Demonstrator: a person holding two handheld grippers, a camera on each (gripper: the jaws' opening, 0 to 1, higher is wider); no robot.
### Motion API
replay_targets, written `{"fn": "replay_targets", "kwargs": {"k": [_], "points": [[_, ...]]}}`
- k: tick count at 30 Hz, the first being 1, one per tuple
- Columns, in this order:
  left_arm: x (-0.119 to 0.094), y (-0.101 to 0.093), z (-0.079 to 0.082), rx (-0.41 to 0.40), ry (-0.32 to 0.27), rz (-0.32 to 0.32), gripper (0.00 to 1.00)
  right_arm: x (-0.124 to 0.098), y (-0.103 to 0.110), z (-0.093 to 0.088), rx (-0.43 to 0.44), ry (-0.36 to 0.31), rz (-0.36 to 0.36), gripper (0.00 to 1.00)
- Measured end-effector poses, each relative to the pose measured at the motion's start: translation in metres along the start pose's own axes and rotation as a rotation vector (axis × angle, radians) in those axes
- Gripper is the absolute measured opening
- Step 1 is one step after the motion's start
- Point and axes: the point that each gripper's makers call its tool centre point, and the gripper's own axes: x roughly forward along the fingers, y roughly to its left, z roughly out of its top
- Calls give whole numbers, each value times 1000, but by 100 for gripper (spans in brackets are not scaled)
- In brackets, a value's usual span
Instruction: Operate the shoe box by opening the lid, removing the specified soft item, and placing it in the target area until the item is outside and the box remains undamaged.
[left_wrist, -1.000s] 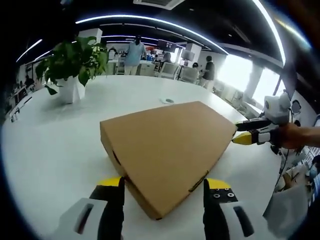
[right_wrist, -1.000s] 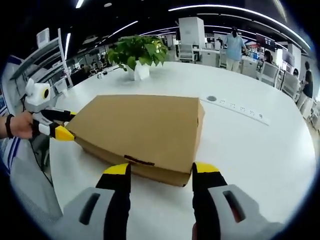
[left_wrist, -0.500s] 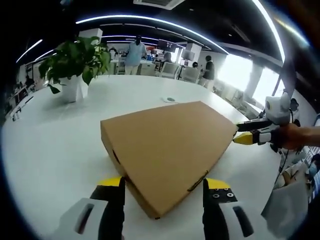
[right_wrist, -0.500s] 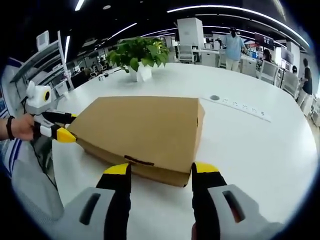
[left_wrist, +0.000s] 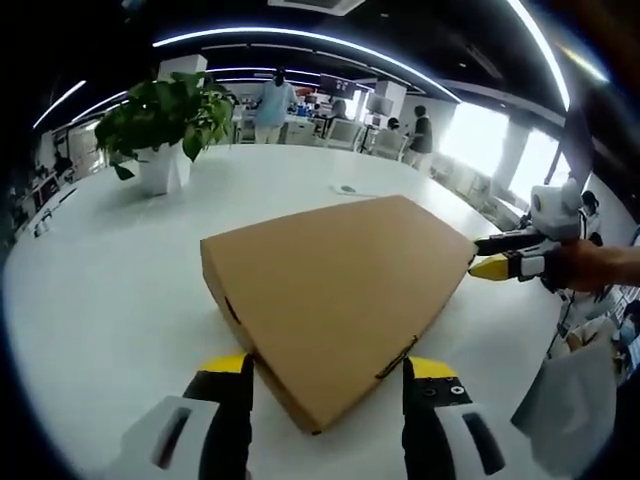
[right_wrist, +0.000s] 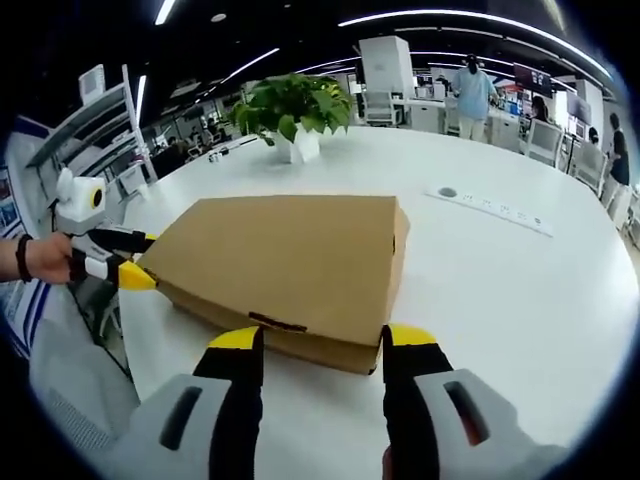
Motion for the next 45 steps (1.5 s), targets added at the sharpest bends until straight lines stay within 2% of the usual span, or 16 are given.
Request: {"fn": "replay_targets", "kwargs": {"k": [8, 25, 35, 45], "points": [[-13, -1, -11, -17, 1, 9, 60, -5, 11, -5, 14, -17, 15, 42], [-13, -1, -9, -21, 4, 13, 59, -5, 11, -4, 18, 3, 25, 42], [-20, -5, -3, -14, 3, 31, 57, -8, 11, 0, 18, 1, 27, 41], [-32, -8, 8, 0, -14, 47, 55, -17, 12, 15, -4, -17, 33, 40]]}}
